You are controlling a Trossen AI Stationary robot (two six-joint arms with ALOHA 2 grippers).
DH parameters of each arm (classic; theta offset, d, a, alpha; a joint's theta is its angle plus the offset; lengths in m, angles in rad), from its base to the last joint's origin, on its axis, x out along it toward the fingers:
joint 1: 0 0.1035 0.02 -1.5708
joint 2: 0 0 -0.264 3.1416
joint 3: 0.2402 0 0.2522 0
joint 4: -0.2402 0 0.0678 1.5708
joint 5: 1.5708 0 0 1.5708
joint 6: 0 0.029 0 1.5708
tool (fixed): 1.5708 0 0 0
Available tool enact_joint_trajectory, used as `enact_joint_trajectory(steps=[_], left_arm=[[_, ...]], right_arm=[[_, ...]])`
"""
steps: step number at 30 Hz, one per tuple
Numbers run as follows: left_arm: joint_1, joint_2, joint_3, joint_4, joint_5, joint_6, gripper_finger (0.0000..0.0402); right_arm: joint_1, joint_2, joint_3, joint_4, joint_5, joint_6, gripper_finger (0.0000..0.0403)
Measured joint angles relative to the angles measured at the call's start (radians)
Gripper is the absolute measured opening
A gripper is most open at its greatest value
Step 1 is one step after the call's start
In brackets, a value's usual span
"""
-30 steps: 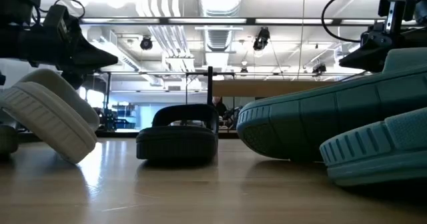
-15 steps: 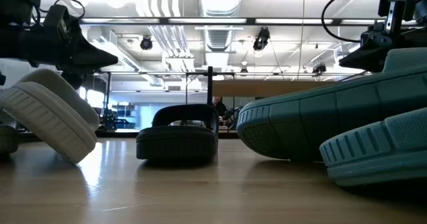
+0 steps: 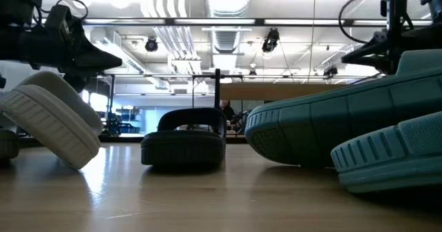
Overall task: Pick and place slides into the shelf
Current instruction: Put the top green slipper on the shelf
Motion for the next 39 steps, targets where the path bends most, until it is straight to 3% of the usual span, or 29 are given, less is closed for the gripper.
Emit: enact_joint_trajectory(steps=[5, 7, 10, 15, 18, 22, 27, 33, 36, 39], left_arm=[[0.0, -0.001, 0.0, 0.001, 0.0, 0.0, 0.0], [0.0, 0.0, 0.0, 0.002, 0.0, 0.0, 0.0], [0.0, 0.0, 0.0, 0.001, 0.0, 0.0, 0.0], [0.0, -0.001, 0.0, 0.001, 0.0, 0.0, 0.0], [0.0, 0.0, 0.0, 0.001, 0.0, 0.0, 0.0], [0.0, 0.0, 0.0, 0.0, 0.0, 0.0, 0.0], [0.0, 0.0, 0.0, 0.0, 0.0, 0.0, 0.0], [0.0, 0.0, 0.0, 0.0, 0.0, 0.0, 0.0], [0.0, 0.0, 0.0, 0.0, 0.0, 0.0, 0.0], [0.0, 0.0, 0.0, 0.0, 0.0, 0.0, 0.0]], right_arm=[[0.0, -0.005, 0.012, 0.02, 0.056, 0.102, 0.0009], [0.001, 0.004, 0.012, 0.102, 0.009, 0.059, 0.0009], [0.001, 0.051, 0.012, 0.274, 0.028, 0.031, 0.0009], [0.001, 0.245, 0.013, 0.667, 0.019, -0.088, 0.0009], [0.001, 0.422, 0.08, 0.709, -0.069, -0.078, 0.0009], [0.001, 0.687, 0.289, 0.48, -0.28, -0.018, 0.0009], [-0.001, 0.987, 0.638, -0.118, -0.491, -0.037, 0.0009], [-0.001, 1.295, 1.028, -0.942, -0.54, -0.091, 0.0009], [-0.001, 1.421, 1.182, -1.191, -0.562, -0.128, 0.0009], [-0.001, 1.525, 1.311, -1.297, -0.615, -0.161, 0.0009]])
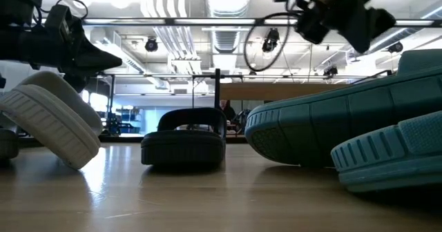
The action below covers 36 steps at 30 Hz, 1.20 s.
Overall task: Pick and place slides into the shelf
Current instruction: Put the top green slipper on the shelf
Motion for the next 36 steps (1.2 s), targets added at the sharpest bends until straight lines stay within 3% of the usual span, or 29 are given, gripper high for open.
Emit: enact_joint_trajectory(steps=[6, 14, 17, 21, 30, 36], left_arm=[[0.0, 0.0, 0.0, 0.0, 0.0, 0.0, 0.0], [0.0, 0.0, 0.0, 0.0, 0.0, 0.0, 0.0], [0.0, 0.0, 0.0, 0.0, 0.0, 0.0, 0.0], [0.0, 0.0, 0.0, 0.0, 0.0, 0.0, 0.0], [0.0, -0.002, 0.0, 0.0, 0.0, 0.0, 0.0], [0.0, 0.001, 0.0, 0.0, 0.0, 0.0, 0.0]], right_arm=[[-0.002, 0.185, 0.17, 0.0, -0.158, -0.023, 0.0036], [0.055, 0.4, 0.286, -0.09, -0.337, 0.013, 0.0157], [0.087, 0.442, 0.314, -0.166, -0.344, 0.012, 0.0189], [0.121, 0.451, 0.302, -0.139, -0.359, 0.139, 0.021], [0.203, 0.465, 0.267, -0.131, -0.292, 0.281, 0.0215], [0.231, 0.493, 0.253, 0.026, -0.262, 0.438, 0.0215]])
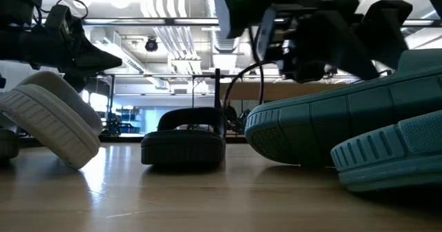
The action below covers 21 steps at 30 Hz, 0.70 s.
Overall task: Pick and place slides into the shelf
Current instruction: Put the top green slipper on the shelf
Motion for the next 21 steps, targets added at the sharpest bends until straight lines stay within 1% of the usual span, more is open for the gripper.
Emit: enact_joint_trajectory(steps=[2, 7, 11, 15, 18, 21], left_arm=[[0.0, -0.001, 0.0, 0.001, 0.0, 0.0, 0.0], [0.0, -0.002, 0.0, 0.0, 0.0, 0.0, 0.0], [0.0, -0.002, 0.0, 0.0, 0.0, 0.0, 0.0], [0.0, -0.002, 0.0, 0.001, 0.0, 0.0, 0.0], [0.0, -0.001, 0.0, 0.001, 0.0, 0.0, 0.0], [0.0, -0.001, 0.0, 0.0, 0.0, 0.0, 0.0]], right_arm=[[0.009, 0.001, 0.0, 0.029, 0.0, 0.028, 0.0215], [0.047, 0.001, -0.029, -0.018, 0.0, 0.035, 0.0215], [0.075, 0.001, -0.058, -0.021, -0.002, 0.036, 0.0215], [0.1, 0.001, -0.079, -0.022, 0.02, 0.036, 0.0212], [0.113, 0.001, -0.081, -0.031, 0.051, 0.036, 0.0184], [0.118, 0.001, -0.081, -0.039, 0.074, 0.035, 0.0124]])
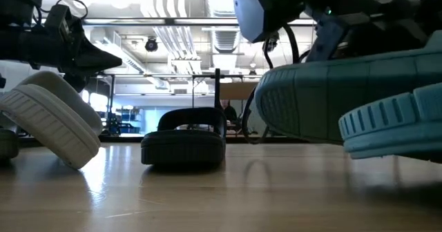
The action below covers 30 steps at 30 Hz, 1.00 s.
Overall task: Pick and place slides into the shelf
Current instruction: Put the top green slipper on the shelf
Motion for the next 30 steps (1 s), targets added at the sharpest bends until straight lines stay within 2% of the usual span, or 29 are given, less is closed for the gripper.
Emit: enact_joint_trajectory(steps=[4, 8, 12, 15, 22, 24, 30], left_arm=[[0.0, -0.001, 0.0, 0.0, 0.0, 0.0, 0.0], [0.0, -0.001, 0.0, 0.0, 0.0, 0.0, 0.0], [0.0, 0.0, 0.0, 0.0, 0.0, 0.0, 0.0], [0.0, 0.0, 0.0, 0.0, 0.0, 0.0, 0.0], [0.0, 0.0, 0.0, 0.0, 0.0, 0.0, 0.0], [0.0, 0.0, 0.0, 0.0, 0.0, 0.0, 0.0], [0.0, 0.0, 0.0, 0.001, 0.0, 0.0, 0.0]], right_arm=[[0.0, -0.003, 0.007, -0.022, 0.069, 0.0, 0.0028], [-0.011, -0.026, 0.088, -0.06, 0.244, 0.023, 0.0013], [-0.032, -0.067, 0.243, -0.083, 0.548, -0.072, 0.0011], [-0.027, -0.1, 0.396, -0.083, 0.8, -0.271, 0.0011], [-0.035, -0.132, 0.67, -0.149, 1.347, -0.898, 0.0013], [-0.059, -0.132, 0.687, -0.146, 1.436, -1.068, 0.0013], [-0.187, -0.133, 0.67, -0.148, 1.614, -1.564, 0.0013]])
